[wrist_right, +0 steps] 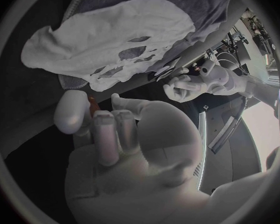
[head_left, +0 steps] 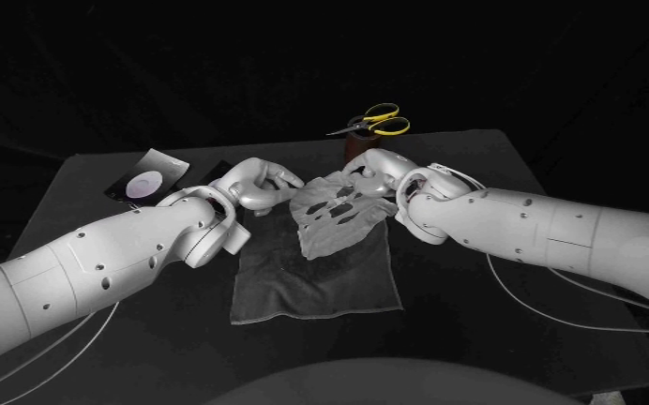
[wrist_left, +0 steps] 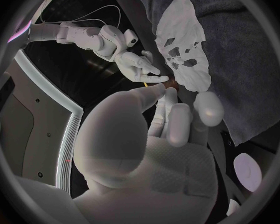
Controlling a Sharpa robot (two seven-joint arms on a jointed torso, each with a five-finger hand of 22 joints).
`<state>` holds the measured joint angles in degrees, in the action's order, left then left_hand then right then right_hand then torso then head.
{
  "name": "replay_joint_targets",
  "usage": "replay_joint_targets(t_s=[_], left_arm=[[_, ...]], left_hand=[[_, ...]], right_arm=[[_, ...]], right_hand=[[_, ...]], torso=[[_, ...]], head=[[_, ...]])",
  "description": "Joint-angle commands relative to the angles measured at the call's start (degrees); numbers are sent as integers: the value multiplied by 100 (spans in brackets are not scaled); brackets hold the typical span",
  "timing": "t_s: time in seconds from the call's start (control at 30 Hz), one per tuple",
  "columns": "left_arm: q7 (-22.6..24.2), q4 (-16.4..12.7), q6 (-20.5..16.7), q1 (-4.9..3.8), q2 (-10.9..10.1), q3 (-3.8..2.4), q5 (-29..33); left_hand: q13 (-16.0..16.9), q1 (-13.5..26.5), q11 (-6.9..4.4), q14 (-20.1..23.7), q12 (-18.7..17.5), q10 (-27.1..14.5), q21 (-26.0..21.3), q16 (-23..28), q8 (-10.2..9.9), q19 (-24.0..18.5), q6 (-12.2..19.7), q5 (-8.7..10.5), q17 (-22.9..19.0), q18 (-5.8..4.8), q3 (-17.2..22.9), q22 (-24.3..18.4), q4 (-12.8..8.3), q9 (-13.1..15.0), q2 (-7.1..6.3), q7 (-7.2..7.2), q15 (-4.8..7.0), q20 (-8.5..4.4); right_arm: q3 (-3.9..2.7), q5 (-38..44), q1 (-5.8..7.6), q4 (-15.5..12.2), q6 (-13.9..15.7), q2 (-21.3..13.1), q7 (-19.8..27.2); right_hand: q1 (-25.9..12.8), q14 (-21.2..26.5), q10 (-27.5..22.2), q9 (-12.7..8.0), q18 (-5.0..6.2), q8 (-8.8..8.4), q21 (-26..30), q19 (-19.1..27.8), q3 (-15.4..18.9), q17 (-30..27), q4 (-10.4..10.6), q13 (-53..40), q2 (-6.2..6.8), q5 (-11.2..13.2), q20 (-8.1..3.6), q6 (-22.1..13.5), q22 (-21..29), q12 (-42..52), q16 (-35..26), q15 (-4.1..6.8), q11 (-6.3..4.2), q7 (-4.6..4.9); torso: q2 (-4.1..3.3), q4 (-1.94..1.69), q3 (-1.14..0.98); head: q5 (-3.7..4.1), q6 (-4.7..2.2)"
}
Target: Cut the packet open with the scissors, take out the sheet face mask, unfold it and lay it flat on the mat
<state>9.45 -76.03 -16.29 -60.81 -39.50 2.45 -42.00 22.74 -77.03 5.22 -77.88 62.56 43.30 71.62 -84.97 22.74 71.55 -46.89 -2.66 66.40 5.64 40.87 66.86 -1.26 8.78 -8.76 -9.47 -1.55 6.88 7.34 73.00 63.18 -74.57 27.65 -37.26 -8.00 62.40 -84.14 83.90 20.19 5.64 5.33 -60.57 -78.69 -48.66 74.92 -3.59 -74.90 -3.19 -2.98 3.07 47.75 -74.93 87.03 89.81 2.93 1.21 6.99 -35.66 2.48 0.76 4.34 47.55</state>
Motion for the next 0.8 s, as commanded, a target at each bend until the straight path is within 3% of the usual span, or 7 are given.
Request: replay_joint_targets(t_s=[0.03,0.13,0.2,0.37,0.6,0.8], left_arm=[[118,-23,-84,37,-39,-3,31],[178,-37,-94,86,-75,-3,-4],[224,-57,-91,132,-108,-3,-64],[314,-168,-80,269,-241,-2,-202],[400,-465,-98,525,-474,-1,-267],[378,-628,-143,675,-589,0,-251]], left_hand=[[-39,60,6,54,-55,-33,-41,31,4,-58,17,-13,-58,99,-51,-18,13,7,-45,-23,2,10],[-97,99,15,157,-132,-28,-108,91,-2,-115,33,-13,-255,118,-124,-95,17,8,-108,-27,-5,16],[-139,143,25,225,-188,-34,-191,136,-11,-189,51,-13,-379,140,-211,-189,23,7,-178,-31,-13,23],[-211,171,38,359,-274,-32,-350,234,-33,-313,87,-13,-617,177,-373,-356,24,3,-257,-38,-25,35],[-244,236,51,414,-288,-4,-434,279,-62,-355,121,-14,-735,192,-571,-443,59,-6,-340,-46,-37,47],[-269,159,64,472,-299,1,-532,327,-113,-412,186,-15,-846,213,-614,-548,54,-25,-279,-64,-46,54]], right_arm=[[2,-375,-75,-457,520,-320,846],[4,-566,-170,-809,746,-611,1188],[5,-680,-259,-1046,933,-816,1430],[11,-900,-535,-1558,1311,-1323,1856],[33,-954,-831,-1886,1407,-1756,2000],[57,-831,-983,-1969,1347,-1907,1949]], right_hand=[[31,-579,514,48,-4,122,45,22,100,1477,-125,-1259,142,14,94,231,-720,-59,3,-160,168,106],[62,-577,509,74,3,193,89,45,226,1468,-216,-1246,229,-4,146,370,-708,-75,-1,-220,236,180],[118,-561,478,98,37,279,246,124,478,1408,-363,-1180,399,-29,213,519,-664,-169,-33,-283,293,238],[246,-531,422,92,104,343,509,250,844,1294,-538,-1056,569,-97,243,608,-586,-339,-96,-276,273,212],[329,-524,411,77,114,406,563,270,1172,1269,-638,-1025,715,-200,227,693,-565,-377,-111,-249,238,171],[436,-512,387,57,130,451,668,316,1346,1230,-730,-983,790,-214,218,768,-533,-434,-134,-223,211,139]], torso=[[50,33,-10],[81,43,-18],[130,58,-29],[253,93,-58],[395,113,-82],[464,101,-70]], head=[[-19,5],[-39,12],[-64,44],[-135,134],[-191,233],[-206,245]])
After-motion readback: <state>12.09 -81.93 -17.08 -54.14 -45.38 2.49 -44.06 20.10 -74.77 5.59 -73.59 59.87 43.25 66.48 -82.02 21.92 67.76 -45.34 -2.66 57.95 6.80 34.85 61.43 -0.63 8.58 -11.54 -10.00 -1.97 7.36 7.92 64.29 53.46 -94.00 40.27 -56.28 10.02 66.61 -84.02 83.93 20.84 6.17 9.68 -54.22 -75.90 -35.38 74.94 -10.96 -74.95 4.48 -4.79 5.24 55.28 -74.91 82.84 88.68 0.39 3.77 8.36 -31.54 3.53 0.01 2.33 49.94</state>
